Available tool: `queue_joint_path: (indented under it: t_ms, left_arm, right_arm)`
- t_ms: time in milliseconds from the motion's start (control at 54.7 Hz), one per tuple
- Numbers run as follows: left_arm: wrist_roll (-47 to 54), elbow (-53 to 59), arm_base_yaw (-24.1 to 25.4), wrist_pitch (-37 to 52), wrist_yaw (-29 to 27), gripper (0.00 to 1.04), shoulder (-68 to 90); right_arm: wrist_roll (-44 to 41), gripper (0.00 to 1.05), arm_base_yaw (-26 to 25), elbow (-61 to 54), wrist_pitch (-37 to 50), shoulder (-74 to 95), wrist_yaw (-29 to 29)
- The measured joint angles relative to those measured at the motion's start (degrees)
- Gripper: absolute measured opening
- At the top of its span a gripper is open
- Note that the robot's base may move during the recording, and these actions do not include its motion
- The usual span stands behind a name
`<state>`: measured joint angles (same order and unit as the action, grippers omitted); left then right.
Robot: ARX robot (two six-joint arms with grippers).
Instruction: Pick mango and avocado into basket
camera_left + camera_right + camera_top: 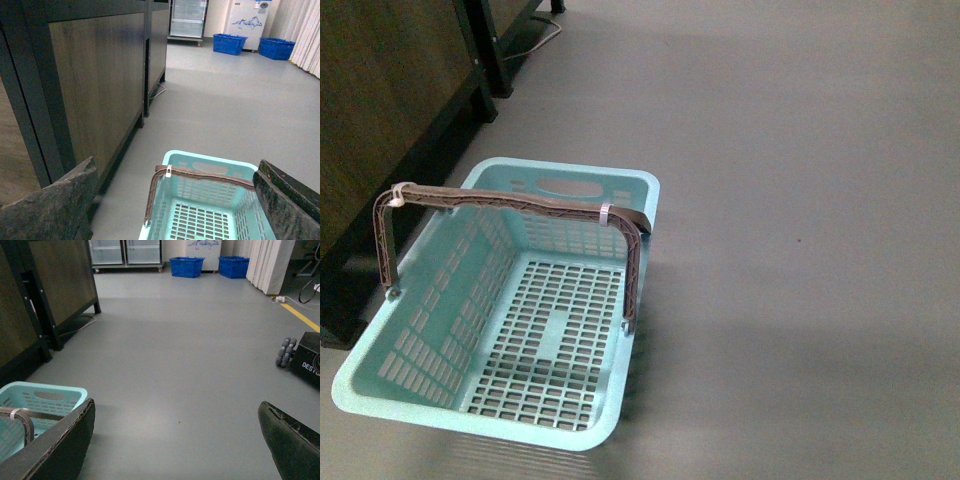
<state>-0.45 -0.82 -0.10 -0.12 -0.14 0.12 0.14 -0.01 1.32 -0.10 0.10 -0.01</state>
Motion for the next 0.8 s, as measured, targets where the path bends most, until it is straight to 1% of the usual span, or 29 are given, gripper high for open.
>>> queue_joint_path:
  t_ms: [128,165,183,201,238,293,311,329,366,439,476,494,567,640,805]
  left_arm:
    - [0.0,0.0,0.0,0.0,0.0,0.96,0.0]
    - [-2.1,-0.5,-0.7,-1.6,-1.8,0.96,0.9]
    - [-5.0,-1.6,-1.7,-4.3,-5.6,0.96,2.4]
    - [-6.8,-2.1,-2.4,-5.6,-7.2,0.96,3.6]
    - [-16.3,-3.8,-4.7,-6.7,-13.2,0.96,9.7]
    - [-24.3,-4.6,-6.0,-3.8,-16.3,0.96,16.8]
    - [-32.4,-5.1,-6.7,-0.5,-17.2,0.96,22.4]
    - [-34.7,-5.3,-7.0,0.8,-17.4,0.96,24.2]
    - [-43.3,-6.1,-7.6,6.2,-17.7,0.96,31.8]
    - [-53.5,-8.0,-8.4,14.6,-17.4,0.96,43.4]
    - [-60.4,-9.7,-8.9,19.9,-17.0,0.96,51.0]
    - [-61.6,-10.1,-9.0,21.0,-16.9,0.96,52.8]
    - [-70.1,-14.6,-9.9,30.2,-15.6,0.96,69.1]
    - [-75.6,-18.8,-10.4,36.9,-13.7,0.96,82.1]
    - [-82.8,-27.9,-10.8,43.5,-11.6,0.96,104.0]
  right_arm:
    - [0.0,0.96,0.0,0.0,0.0,0.0,0.0]
    - [0.0,0.96,0.0,0.0,0.0,0.0,0.0]
    - [0.0,0.96,0.0,0.0,0.0,0.0,0.0]
    - [0.0,0.96,0.0,0.0,0.0,0.0,0.0]
    - [0.0,0.96,0.0,0.0,0.0,0.0,0.0]
    - [0.0,0.96,0.0,0.0,0.0,0.0,0.0]
    - [0.0,0.96,0.0,0.0,0.0,0.0,0.0]
    - [0.0,0.96,0.0,0.0,0.0,0.0,0.0]
    - [0.0,0.96,0.0,0.0,0.0,0.0,0.0]
    - [0.0,0.96,0.0,0.0,0.0,0.0,0.0]
    - [0.0,0.96,0.0,0.0,0.0,0.0,0.0]
    - [0.0,0.96,0.0,0.0,0.0,0.0,0.0]
    - [0.0,0.96,0.0,0.0,0.0,0.0,0.0]
    - [0.0,0.96,0.0,0.0,0.0,0.0,0.0]
    - [0.0,0.96,0.0,0.0,0.0,0.0,0.0]
